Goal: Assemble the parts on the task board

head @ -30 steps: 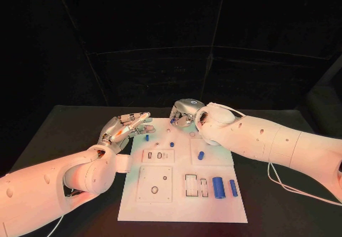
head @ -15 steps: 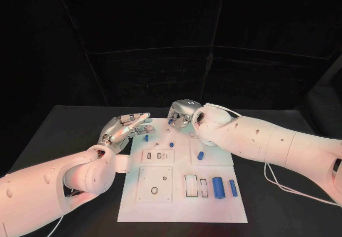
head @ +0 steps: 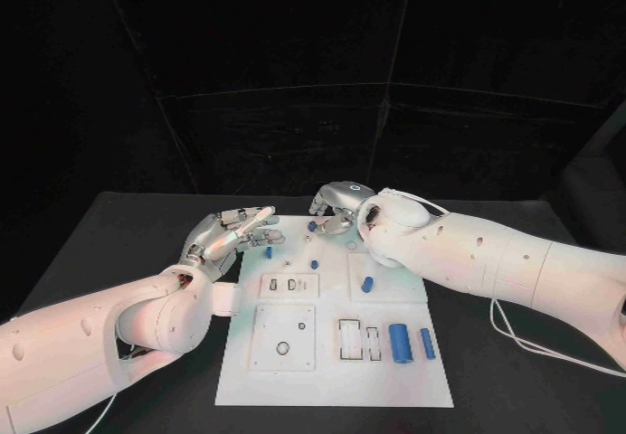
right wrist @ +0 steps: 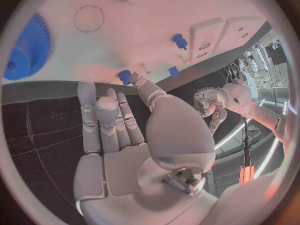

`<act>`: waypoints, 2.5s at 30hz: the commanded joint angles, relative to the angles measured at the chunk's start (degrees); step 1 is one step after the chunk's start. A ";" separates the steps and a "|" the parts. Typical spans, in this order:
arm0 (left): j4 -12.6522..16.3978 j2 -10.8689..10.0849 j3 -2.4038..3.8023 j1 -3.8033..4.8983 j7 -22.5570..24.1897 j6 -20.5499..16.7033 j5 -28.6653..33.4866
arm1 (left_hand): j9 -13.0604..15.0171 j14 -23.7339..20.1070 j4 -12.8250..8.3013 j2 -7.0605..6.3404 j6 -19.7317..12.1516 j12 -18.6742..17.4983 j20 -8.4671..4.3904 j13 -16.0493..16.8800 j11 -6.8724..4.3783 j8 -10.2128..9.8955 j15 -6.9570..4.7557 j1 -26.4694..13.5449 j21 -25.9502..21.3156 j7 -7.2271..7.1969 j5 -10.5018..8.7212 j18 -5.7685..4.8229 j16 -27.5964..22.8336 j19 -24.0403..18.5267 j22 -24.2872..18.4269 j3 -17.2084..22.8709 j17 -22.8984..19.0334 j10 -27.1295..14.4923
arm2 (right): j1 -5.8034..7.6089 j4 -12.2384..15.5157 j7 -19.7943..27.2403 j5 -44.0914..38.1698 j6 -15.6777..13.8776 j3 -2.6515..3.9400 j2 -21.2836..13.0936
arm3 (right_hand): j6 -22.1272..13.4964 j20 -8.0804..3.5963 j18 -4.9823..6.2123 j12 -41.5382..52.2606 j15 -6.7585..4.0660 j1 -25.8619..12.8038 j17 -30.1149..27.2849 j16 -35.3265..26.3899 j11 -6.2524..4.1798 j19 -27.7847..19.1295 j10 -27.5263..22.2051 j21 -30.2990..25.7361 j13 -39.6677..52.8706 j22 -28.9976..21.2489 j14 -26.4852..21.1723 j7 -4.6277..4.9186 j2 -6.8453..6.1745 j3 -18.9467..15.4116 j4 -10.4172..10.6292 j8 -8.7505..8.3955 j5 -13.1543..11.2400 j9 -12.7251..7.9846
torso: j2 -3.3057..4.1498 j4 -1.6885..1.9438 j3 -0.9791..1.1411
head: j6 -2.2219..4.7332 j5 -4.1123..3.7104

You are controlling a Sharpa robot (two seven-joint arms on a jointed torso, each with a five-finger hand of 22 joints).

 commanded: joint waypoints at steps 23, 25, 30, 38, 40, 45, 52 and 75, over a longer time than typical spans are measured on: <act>-0.30 -0.60 0.00 0.17 -0.19 1.95 -0.52 | 0.03 1.31 -1.31 1.11 2.48 0.36 -0.28 0.23 -0.96 -0.35 -0.48 -0.71 -0.10 -0.89 -0.37 0.37 -1.32 1.14 -0.56 -0.19 1.06 3.54 | 0.16 12.79 -4.34 16.04 3.11 0.31 -18.68 | -2.00 -2.78 -4.68 66.89 -2.77 1.95 16.40 12.42 -3.70 17.78 20.77 14.72 61.01 28.41 3.69 -2.29 -0.18 -17.19 10.81 4.47 7.29 0.18 | -0.39 -1.16 0.49 | 1.21 -0.79; -0.36 -0.53 0.00 0.17 -0.23 2.02 -0.52 | 0.03 1.31 -1.31 1.11 2.48 0.36 -0.28 0.23 -0.96 -0.35 -0.48 -0.71 -0.10 -0.89 -0.37 0.37 -1.32 1.14 -0.56 -0.19 1.06 3.54 | 0.16 12.40 -4.75 15.98 3.72 0.31 -18.37 | -3.04 -2.64 -5.06 68.34 -2.63 2.49 17.43 13.09 -3.54 18.99 21.37 15.57 62.88 30.43 3.88 -1.99 -0.03 -17.68 11.14 4.40 7.32 0.07 | -0.45 -1.13 0.37 | 1.13 -0.89; -0.50 -0.33 0.00 0.17 -0.29 2.15 -0.52 | 0.03 1.33 -1.33 1.12 2.51 0.36 -0.29 0.24 -0.98 -0.36 -0.49 -0.71 -0.10 -0.90 -0.37 0.37 -1.34 1.15 -0.57 -0.19 1.08 3.62 | 0.15 11.12 -5.74 15.89 5.16 0.31 -17.05 | -4.88 -2.39 -6.72 69.68 -2.34 4.29 17.63 13.61 -3.14 24.36 21.46 18.77 64.70 39.09 3.78 -1.57 0.52 -18.20 11.84 4.71 7.01 0.07 | -0.40 -1.02 0.32 | 1.00 -1.20; -0.71 -0.12 0.00 0.16 -0.30 2.21 -0.52 | 0.00 1.38 -1.48 1.11 2.49 0.19 -0.32 0.17 -0.97 -0.48 -0.50 -0.64 -0.12 -0.93 -0.36 0.37 -1.42 1.19 -0.60 -0.19 1.15 3.55 | 0.14 9.39 -7.08 14.44 7.03 0.31 -15.28 | -5.31 -2.57 -6.72 69.98 -2.52 7.25 17.15 13.61 -3.32 24.97 21.30 18.81 65.34 39.00 3.58 -1.71 1.43 -16.59 11.22 5.52 5.58 0.14 | -0.44 -1.08 0.32 | 0.69 -1.23; -0.75 -0.08 0.00 0.16 -0.30 2.23 -0.52 | -0.01 1.39 -1.49 1.11 2.49 0.16 -0.32 0.15 -0.96 -0.50 -0.50 -0.63 -0.13 -0.93 -0.36 0.36 -1.43 1.20 -0.61 -0.19 1.15 3.53 | 0.14 9.19 -7.31 14.03 7.34 0.31 -15.05 | -5.32 -2.58 -6.72 70.03 -2.53 7.39 17.20 13.65 -3.32 25.00 21.33 18.80 65.43 39.00 3.59 -1.72 1.44 -16.49 11.17 5.58 5.54 0.14 | -0.46 -1.09 0.30 | 0.65 -1.25; -0.81 0.00 0.00 0.16 -0.32 2.25 -0.52 | -0.02 1.41 -1.55 1.11 2.47 0.05 -0.33 0.11 -0.94 -0.56 -0.50 -0.61 -0.14 -0.92 -0.36 0.36 -1.47 1.22 -0.63 -0.19 1.18 3.44 | 0.13 8.72 -7.77 13.27 7.82 0.30 -14.62 | -5.22 -2.62 -6.73 70.16 -2.54 7.69 17.28 13.73 -3.33 25.09 21.40 18.77 65.65 39.01 3.60 -1.71 1.65 -16.16 11.09 5.84 5.46 0.18 | -0.49 -1.14 0.26 | 0.55 -1.24; -0.89 0.04 0.00 0.16 -0.36 2.26 -0.52 | -0.03 1.42 -1.59 1.11 2.45 -0.04 -0.33 0.08 -0.92 -0.61 -0.49 -0.61 -0.15 -0.89 -0.36 0.36 -1.51 1.23 -0.64 -0.20 1.21 3.38 | 0.13 8.59 -8.04 13.09 7.92 0.30 -14.52 | -4.88 -2.65 -6.73 70.24 -2.57 7.86 17.28 13.79 -3.35 25.15 21.43 18.72 65.81 38.95 3.60 -1.74 1.99 -15.80 11.06 6.25 5.63 0.25 | -0.47 -1.13 0.31 | 0.40 -1.23; -1.06 0.17 0.00 0.15 -0.53 2.96 -0.52 | -0.07 1.44 -1.68 1.10 2.35 -0.29 -0.33 0.01 -0.83 -0.79 -0.46 -0.67 -0.20 -0.76 -0.37 0.33 -1.64 1.26 -0.69 -0.26 1.28 3.20 | 0.11 8.63 -7.29 11.13 4.82 0.29 -13.71 | 0.37 -3.29 -6.82 72.27 -3.21 10.80 17.00 14.02 -4.10 25.63 23.10 18.54 69.03 39.17 3.52 -2.49 5.37 -9.16 8.02 9.51 1.42 0.35 | -0.47 -1.13 0.29 | 0.19 -1.38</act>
